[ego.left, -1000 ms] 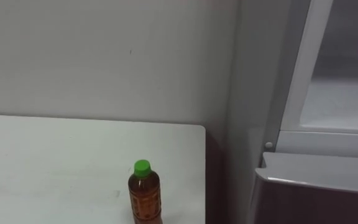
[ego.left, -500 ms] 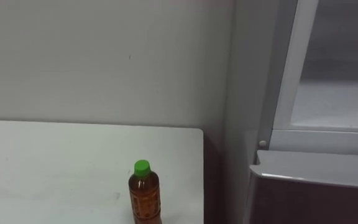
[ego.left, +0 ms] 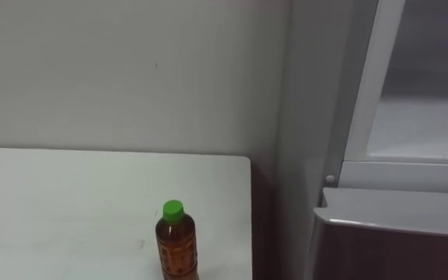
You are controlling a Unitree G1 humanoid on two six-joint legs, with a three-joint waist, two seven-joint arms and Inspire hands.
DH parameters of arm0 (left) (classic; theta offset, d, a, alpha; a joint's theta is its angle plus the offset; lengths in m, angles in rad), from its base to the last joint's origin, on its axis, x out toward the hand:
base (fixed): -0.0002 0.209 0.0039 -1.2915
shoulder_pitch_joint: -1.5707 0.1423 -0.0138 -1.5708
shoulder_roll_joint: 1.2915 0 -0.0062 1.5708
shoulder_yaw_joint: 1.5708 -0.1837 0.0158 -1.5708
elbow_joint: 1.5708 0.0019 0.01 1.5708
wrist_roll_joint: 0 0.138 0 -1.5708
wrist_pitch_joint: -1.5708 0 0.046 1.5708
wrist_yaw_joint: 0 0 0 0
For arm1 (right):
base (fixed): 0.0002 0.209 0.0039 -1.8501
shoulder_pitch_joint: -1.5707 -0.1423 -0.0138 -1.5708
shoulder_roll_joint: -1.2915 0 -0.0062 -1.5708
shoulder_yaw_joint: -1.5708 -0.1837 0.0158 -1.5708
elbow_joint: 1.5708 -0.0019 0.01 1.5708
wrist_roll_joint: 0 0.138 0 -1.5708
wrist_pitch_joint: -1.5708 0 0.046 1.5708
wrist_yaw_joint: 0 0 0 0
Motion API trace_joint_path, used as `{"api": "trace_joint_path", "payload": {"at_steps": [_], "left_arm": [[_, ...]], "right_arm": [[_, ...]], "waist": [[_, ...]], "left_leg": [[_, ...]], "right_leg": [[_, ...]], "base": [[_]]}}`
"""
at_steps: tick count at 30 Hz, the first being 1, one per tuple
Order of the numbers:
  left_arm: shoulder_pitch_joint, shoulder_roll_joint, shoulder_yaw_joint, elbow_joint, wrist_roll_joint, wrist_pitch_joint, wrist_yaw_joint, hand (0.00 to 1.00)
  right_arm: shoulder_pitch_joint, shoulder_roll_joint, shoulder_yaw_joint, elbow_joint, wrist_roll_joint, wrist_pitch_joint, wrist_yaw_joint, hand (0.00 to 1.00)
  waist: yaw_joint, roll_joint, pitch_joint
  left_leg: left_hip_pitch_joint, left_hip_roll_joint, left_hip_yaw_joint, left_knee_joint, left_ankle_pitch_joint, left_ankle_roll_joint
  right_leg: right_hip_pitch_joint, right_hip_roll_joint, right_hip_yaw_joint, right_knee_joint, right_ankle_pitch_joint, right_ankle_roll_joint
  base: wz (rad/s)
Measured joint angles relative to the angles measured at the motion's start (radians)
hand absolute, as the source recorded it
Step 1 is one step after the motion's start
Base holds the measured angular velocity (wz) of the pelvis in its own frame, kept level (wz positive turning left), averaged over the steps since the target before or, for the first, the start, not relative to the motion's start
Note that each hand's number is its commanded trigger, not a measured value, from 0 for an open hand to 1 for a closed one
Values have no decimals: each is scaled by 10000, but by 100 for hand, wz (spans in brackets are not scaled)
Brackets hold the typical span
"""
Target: Put the bottle in the upper fridge
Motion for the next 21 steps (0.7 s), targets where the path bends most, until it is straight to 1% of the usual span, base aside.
{"api": "trace_joint_path", "payload": {"at_steps": [3,5,7,8,9,10,11,12,13,14,15,16,17,18,20,21], "left_arm": [[15,2,3,-3,5,-182,-17,0],[43,18,5,-36,4,-233,-62,0],[-33,69,6,-53,21,-242,-168,0],[-92,92,9,-20,17,-242,-247,0],[-121,96,17,-17,18,-242,-275,0],[-144,108,29,-32,-2,-229,-321,0],[-191,125,6,-158,0,-172,-344,0],[-219,119,3,-213,-4,-153,-390,0],[-196,84,-5,-293,-6,-137,-450,0],[-189,81,-13,-312,1,-97,-460,0],[-187,84,-11,-314,2,-91,-454,0],[-171,79,-12,-304,-1,-92,-403,0],[-186,82,-11,-269,-13,-96,-342,0],[-196,86,-21,-251,-23,-98,-289,0],[-237,95,-205,-177,-306,-123,-195,0],[-227,92,-221,-169,-399,-124,-187,0]], "right_arm": [[-44,-2,5,-81,-45,-223,98,0],[45,-10,12,-414,-70,-281,134,0],[281,-32,23,-1668,-312,-228,260,0],[345,-44,23,-2441,-418,-161,356,0],[370,-44,25,-2842,-453,-137,389,0],[485,-57,63,-3825,-464,-44,408,0],[677,-162,224,-4696,-456,605,372,0],[912,-228,280,-5201,-521,767,379,0],[1377,-413,458,-6380,-557,1089,434,0],[1730,-518,560,-7229,-596,1296,503,0],[1915,-545,575,-7680,-661,1434,518,0],[2236,-616,595,-8611,-715,1766,569,0],[2450,-695,599,-9217,-749,1949,684,0],[2511,-714,599,-9444,-752,2037,726,0],[2601,-709,600,-10111,-853,2322,857,0],[2608,-709,602,-10184,-852,2334,895,0]], "waist": [[-3,-49,-2],[5,-75,-5],[-21,-92,11],[-14,-84,4],[-12,-110,14],[-2,-124,11],[-6,-128,-10],[53,-139,-3],[178,-149,24],[211,-186,56],[202,-210,72],[195,-225,87],[202,-230,98],[204,-232,96],[254,-227,102],[245,-222,105]], "left_leg": [[-1,4,-1,-14,0,0],[-5,6,0,-14,-1,0],[-12,7,9,-6,-1,-1],[4,9,20,3,-1,0],[5,9,32,7,-1,0],[11,6,35,17,0,1],[33,3,36,18,6,10],[44,1,37,15,7,10],[69,5,113,-1,9,14],[117,13,149,-11,9,15],[114,13,155,-23,9,15],[111,17,190,-51,9,15],[100,25,252,-79,8,16],[73,26,276,-79,9,16],[-14,48,449,-75,16,28],[-6,56,477,-73,16,28]], "right_leg": [[-4,7,-3,-6,-1,1],[-6,7,-2,-4,-1,1],[-13,3,84,5,-1,1],[-10,9,166,6,0,2],[-8,12,187,6,2,6],[-3,9,198,8,8,15],[-2,5,210,20,10,18],[-3,5,224,27,10,18],[-35,3,269,41,11,19],[-61,19,317,54,15,20],[-63,23,381,70,15,20],[-89,50,466,107,15,20],[-162,94,531,180,15,20],[-214,99,565,205,15,20],[-429,84,787,319,35,6],[-437,88,799,342,37,6]], "base": [[0],[0],[-4],[-9],[-8],[0],[0],[-7],[-18],[-20],[-19],[-14],[-15],[-17],[-24],[-17]]}}
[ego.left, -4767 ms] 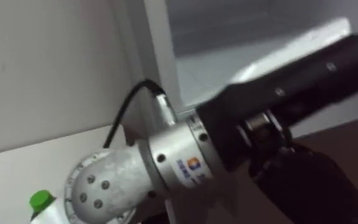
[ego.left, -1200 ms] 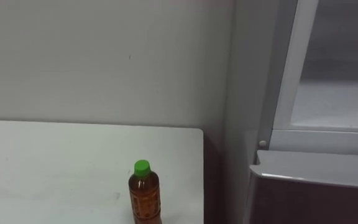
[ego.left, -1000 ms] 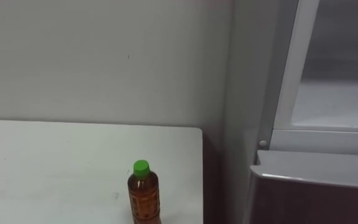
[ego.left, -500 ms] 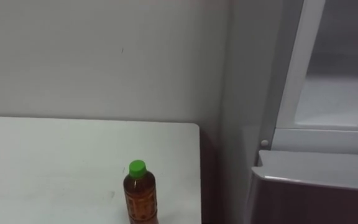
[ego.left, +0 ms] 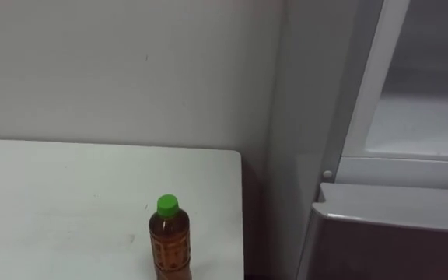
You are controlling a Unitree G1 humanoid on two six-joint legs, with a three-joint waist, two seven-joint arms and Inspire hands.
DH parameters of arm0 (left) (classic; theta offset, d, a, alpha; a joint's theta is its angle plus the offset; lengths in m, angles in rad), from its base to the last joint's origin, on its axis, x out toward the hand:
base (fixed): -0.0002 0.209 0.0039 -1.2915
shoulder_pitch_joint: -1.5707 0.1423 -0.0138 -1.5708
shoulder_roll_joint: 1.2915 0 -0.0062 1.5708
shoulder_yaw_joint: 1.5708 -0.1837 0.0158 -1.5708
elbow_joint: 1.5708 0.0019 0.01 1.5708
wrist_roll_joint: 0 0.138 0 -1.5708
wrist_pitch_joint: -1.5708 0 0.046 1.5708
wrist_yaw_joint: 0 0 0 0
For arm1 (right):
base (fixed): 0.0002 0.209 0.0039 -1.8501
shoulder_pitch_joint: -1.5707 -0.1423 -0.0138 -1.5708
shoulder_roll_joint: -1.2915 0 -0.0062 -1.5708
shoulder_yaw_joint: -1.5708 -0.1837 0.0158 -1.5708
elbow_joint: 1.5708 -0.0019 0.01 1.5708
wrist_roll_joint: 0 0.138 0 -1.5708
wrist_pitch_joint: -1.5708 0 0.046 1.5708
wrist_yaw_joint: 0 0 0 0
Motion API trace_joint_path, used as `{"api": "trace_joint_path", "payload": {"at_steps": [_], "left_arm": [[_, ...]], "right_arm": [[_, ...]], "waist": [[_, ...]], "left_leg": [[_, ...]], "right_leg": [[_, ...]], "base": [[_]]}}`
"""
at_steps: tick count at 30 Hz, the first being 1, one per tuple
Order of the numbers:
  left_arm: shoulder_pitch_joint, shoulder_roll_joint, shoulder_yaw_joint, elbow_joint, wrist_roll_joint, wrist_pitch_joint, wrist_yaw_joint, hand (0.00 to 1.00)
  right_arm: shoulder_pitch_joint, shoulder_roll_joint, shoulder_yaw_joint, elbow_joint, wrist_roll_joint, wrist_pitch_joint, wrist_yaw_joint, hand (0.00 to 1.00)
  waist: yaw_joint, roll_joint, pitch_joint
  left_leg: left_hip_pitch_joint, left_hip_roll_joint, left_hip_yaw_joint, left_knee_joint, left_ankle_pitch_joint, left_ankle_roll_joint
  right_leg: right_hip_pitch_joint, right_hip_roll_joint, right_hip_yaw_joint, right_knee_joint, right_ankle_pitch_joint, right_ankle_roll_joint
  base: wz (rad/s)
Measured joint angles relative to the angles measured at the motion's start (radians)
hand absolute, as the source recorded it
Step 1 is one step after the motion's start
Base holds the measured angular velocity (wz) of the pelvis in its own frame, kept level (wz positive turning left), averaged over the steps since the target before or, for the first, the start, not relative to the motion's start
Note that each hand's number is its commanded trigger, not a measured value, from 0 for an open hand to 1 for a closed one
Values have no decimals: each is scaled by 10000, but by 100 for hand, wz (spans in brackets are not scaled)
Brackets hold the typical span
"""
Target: Put the bottle in the upper fridge
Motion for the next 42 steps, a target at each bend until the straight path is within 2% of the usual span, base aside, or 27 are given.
{"api": "trace_joint_path", "payload": {"at_steps": [2,4,9,10,17,21,25,31,36,39,42], "left_arm": [[10,37,-29,-6,-93,-46,3,0],[30,62,-177,-11,-208,-53,3,0],[78,64,-164,13,-435,-51,-19,0],[98,63,-153,11,-521,-48,-18,0],[151,66,-150,-3,-698,-32,-17,0],[151,103,-155,28,-704,-37,-14,0],[155,172,-157,21,-689,-36,44,0],[170,268,-174,0,-661,1,163,0],[180,392,-149,72,-629,17,107,0],[173,396,-141,101,-576,26,35,0],[164,419,-138,206,-578,30,-54,0]], "right_arm": [[17,-5,0,-152,-151,65,112,0],[15,-42,-3,-491,-579,389,231,0],[15,-244,-92,-1203,-1283,714,882,0],[15,-384,-104,-1608,-1367,1020,1123,0],[10,-432,-426,-2623,-1726,1329,1922,0],[-83,-436,-584,-2778,-1837,1340,2385,0],[-256,-436,-703,-3265,-2116,1462,2797,0],[-445,-387,-805,-4474,-2075,1524,3143,0],[-732,-369,-805,-5485,-1866,1503,3582,0],[-1010,-295,-794,-5885,-1130,1281,3771,0],[-1485,16,-804,-6232,-502,1016,3758,0]], "waist": [[-14,-21,-5],[-18,-20,-6],[-24,-18,-10],[-23,-22,-15],[-7,-88,-58],[-4,-126,-74],[-3,-191,-54],[-6,-241,-56],[18,-377,-131],[18,-374,-113],[13,-379,-115]], "left_leg": [[8,-2,4,-1,0,1],[0,0,5,-1,1,3],[-1,26,24,14,2,2],[4,33,33,14,2,2],[23,37,46,37,6,-3],[37,39,66,62,12,1],[104,73,171,49,29,2],[52,111,167,-30,42,-22],[36,138,164,-10,64,-59],[28,135,184,10,64,-58],[14,134,154,1,61,-53]], "right_leg": [[6,41,-1,9,2,0],[-4,40,-31,12,6,-3],[-1,44,-48,13,15,-19],[-2,18,-44,13,20,-26],[7,-1,-44,25,24,-30],[16,-2,-6,32,33,-42],[65,14,7,40,53,-66],[18,75,16,21,103,-103],[28,92,-9,-5,113,-117],[39,102,-11,-9,132,-105],[35,122,-22,-10,156,-90]], "base": [[-2],[0],[0],[0],[0],[0],[-2],[0],[0],[0],[0]]}}
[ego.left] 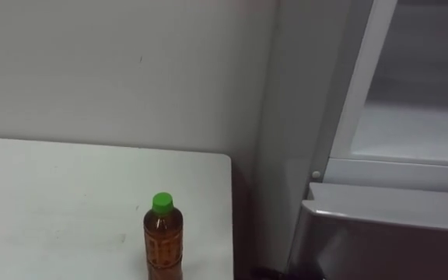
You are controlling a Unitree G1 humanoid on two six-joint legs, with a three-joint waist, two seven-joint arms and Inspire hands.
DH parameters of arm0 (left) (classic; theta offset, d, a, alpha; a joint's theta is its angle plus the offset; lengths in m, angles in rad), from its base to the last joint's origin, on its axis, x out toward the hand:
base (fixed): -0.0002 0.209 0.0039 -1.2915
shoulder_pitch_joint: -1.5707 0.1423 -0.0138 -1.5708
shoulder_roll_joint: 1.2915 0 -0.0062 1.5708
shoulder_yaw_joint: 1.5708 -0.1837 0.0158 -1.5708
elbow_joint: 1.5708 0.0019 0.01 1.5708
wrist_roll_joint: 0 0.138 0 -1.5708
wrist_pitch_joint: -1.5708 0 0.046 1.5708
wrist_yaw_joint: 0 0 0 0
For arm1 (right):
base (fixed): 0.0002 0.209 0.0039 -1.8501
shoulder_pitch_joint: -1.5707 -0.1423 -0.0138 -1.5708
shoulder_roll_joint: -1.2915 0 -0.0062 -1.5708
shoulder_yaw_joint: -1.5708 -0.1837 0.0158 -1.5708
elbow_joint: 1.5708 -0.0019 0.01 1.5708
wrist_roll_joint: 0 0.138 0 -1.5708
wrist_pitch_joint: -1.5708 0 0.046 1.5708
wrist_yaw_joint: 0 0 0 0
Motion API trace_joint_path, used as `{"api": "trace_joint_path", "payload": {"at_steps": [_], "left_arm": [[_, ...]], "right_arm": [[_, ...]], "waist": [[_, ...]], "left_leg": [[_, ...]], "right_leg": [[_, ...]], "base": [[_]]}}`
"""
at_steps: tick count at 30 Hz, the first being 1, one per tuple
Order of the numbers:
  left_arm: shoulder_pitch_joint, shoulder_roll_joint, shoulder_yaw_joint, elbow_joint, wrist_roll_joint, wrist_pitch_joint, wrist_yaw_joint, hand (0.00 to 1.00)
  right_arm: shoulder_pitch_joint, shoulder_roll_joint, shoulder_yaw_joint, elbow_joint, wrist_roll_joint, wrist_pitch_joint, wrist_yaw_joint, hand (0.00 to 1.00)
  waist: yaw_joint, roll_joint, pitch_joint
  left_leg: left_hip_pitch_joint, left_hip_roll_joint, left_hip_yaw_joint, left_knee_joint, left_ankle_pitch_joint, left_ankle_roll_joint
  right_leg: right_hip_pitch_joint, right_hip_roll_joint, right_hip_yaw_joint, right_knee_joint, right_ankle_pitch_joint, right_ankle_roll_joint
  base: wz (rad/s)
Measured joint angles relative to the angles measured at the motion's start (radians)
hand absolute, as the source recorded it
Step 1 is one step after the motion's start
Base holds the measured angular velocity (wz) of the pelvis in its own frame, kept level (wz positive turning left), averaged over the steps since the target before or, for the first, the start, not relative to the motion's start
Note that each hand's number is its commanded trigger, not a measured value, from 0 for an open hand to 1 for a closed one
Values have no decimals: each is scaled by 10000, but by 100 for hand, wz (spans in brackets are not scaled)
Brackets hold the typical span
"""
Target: Put the bottle in the upper fridge
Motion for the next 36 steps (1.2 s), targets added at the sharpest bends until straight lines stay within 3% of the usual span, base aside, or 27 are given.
{"api": "trace_joint_path", "payload": {"at_steps": [2,5,15,20,24,28,36], "left_arm": [[-17,24,-8,32,-5,4,-45,0],[-38,38,-31,126,-10,4,-57,0],[-54,9,-47,184,0,13,-33,0],[-154,-57,-65,185,6,16,-30,0],[-164,-161,-103,157,7,16,6,0],[-209,-186,-252,154,23,19,18,0],[-247,-179,-251,136,232,15,238,0]], "right_arm": [[-356,106,20,-94,636,-419,34,0],[-617,198,45,-119,1009,-677,5,0],[-875,451,432,9,1222,-1078,-126,0],[-971,473,556,475,1263,-1374,-490,0],[-1148,488,727,961,1231,-1447,-856,0],[-1151,489,863,974,1251,-1453,-1109,0],[-1303,536,953,992,1446,-1456,-1700,0]], "waist": [[-7,-10,-7],[-4,-11,-10],[67,132,-6],[315,233,14],[337,381,96],[413,509,42],[585,428,-12]], "left_leg": [[-3,1,-18,0,0,1],[-27,-3,-104,11,6,11],[2,-2,-104,49,8,13],[24,-23,-108,36,9,12],[-4,-35,-132,-15,8,13],[-21,-41,-213,-81,11,15],[-26,-53,-414,-15,26,24]], "right_leg": [[4,-11,-4,1,18,7],[10,-26,-18,3,37,25],[67,-30,-8,-36,37,25],[124,-36,-9,-170,37,26],[118,-27,-76,-168,38,26],[102,-33,-217,-168,38,27],[150,-66,-317,-168,38,28]], "base": [[2],[7],[1],[-3],[1],[5],[7]]}}
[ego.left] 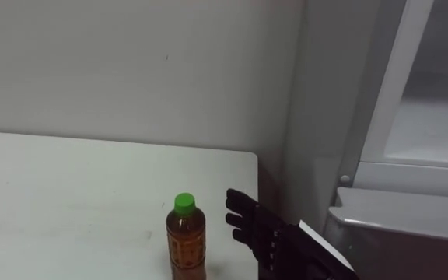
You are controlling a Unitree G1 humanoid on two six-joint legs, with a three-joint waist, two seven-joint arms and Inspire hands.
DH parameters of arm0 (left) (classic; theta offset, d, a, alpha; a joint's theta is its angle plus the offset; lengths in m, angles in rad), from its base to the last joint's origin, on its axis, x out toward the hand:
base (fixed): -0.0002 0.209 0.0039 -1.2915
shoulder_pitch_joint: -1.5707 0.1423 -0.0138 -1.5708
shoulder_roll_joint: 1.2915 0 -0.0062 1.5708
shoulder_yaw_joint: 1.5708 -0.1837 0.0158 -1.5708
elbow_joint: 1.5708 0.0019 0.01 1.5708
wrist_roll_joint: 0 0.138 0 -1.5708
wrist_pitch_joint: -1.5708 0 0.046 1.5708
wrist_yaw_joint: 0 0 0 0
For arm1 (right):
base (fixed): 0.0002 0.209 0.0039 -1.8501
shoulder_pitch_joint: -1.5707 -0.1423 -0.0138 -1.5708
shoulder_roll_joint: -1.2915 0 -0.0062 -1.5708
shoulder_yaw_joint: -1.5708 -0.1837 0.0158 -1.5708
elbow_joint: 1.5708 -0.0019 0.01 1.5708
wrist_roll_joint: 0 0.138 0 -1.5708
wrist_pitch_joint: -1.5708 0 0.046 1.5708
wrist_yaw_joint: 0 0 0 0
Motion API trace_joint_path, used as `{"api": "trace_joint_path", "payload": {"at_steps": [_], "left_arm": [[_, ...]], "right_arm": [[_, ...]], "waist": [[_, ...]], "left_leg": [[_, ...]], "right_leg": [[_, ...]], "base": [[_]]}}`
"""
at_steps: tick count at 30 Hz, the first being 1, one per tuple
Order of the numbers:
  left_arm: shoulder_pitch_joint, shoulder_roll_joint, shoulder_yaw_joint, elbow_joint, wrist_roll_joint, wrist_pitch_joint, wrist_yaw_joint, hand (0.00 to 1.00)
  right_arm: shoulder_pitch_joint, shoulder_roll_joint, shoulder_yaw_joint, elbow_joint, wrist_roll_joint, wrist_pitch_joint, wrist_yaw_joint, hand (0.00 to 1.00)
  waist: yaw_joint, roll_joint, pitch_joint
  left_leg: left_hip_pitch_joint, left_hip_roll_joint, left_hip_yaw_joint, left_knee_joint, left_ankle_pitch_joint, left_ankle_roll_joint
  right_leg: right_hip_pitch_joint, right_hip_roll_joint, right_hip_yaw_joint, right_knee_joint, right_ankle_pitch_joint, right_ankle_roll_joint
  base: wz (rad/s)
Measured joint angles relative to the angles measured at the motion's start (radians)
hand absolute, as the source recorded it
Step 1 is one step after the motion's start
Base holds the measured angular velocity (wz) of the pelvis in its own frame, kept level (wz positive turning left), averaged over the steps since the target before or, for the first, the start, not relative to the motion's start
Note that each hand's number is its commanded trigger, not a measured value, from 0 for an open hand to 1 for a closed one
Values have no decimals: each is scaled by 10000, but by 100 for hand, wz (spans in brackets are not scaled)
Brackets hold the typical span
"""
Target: Put the bottle in the upper fridge
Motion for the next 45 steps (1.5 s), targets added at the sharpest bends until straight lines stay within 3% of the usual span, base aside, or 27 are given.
{"api": "trace_joint_path", "payload": {"at_steps": [5,8,16,27,38,45], "left_arm": [[6,10,28,0,-3,-5,1,0],[-18,35,30,1,-3,1,5,0],[-194,-42,20,0,-25,230,214,0],[-185,-115,19,-48,93,235,324,0],[-59,-230,3,-348,364,448,470,0],[-36,-223,-82,-519,384,645,480,0]], "right_arm": [[-487,347,74,456,142,-133,-689,0],[-822,375,187,887,144,-175,-1061,0],[-1385,395,391,1808,226,-178,-2086,0],[-1400,412,631,2408,976,-339,-3436,0],[-1805,392,998,3379,967,-347,-4272,0],[-2334,383,1088,4173,977,-347,-4745,0]], "waist": [[41,-120,-2],[31,-170,40],[171,-161,53],[252,-51,102],[260,84,34],[237,126,50]], "left_leg": [[12,-4,-91,23,0,0],[8,-8,-188,74,0,1],[-1,-13,-318,46,-3,0],[-63,-98,-596,97,28,52],[-144,-167,-680,147,59,102],[-253,-174,-799,233,57,97]], "right_leg": [[50,-6,-4,-18,0,0],[111,-17,-139,-18,0,0],[185,-24,-390,-10,-1,1],[217,-118,-750,-17,-5,9],[197,-185,-788,-17,-20,34],[253,-192,-1077,-9,-34,58]], "base": [[4],[9],[6],[8],[2],[6]]}}
